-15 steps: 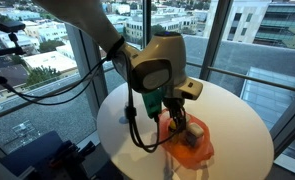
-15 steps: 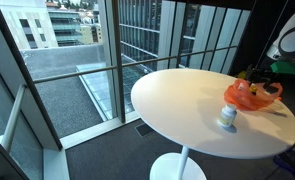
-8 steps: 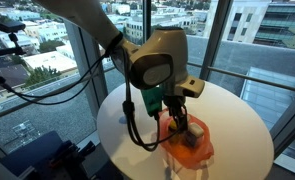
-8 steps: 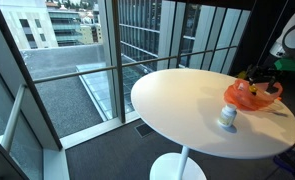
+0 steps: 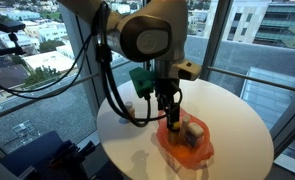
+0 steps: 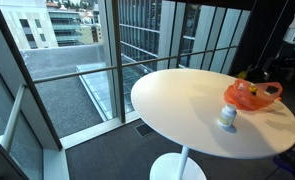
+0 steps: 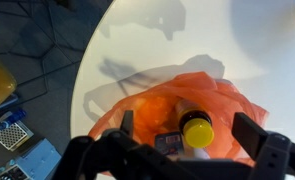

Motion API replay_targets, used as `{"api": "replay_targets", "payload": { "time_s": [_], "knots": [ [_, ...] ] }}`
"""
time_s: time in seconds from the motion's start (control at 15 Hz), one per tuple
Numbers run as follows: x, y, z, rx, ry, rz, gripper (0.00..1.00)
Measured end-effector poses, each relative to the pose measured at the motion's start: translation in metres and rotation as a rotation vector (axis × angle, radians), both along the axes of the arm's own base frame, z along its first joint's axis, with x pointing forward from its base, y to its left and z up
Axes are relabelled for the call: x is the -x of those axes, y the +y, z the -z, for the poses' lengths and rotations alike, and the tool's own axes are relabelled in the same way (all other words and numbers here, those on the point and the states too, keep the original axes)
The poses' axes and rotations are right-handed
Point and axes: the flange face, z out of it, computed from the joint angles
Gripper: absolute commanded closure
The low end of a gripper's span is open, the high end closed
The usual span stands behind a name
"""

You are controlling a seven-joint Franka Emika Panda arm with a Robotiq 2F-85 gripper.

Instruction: Put the yellow and black container in the orange plastic bag

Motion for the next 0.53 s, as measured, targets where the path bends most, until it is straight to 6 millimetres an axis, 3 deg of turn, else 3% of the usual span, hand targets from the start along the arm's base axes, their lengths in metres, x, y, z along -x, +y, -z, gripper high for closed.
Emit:
{"api": "replay_targets", "payload": {
  "time_s": [0.27, 0.53],
  "knots": [
    [0.008, 0.02, -0.039, 0.001, 0.017, -0.069, 0.0],
    [0.01, 0.051, -0.081, -0.004, 0.008, -0.265, 0.0]
  ]
}}
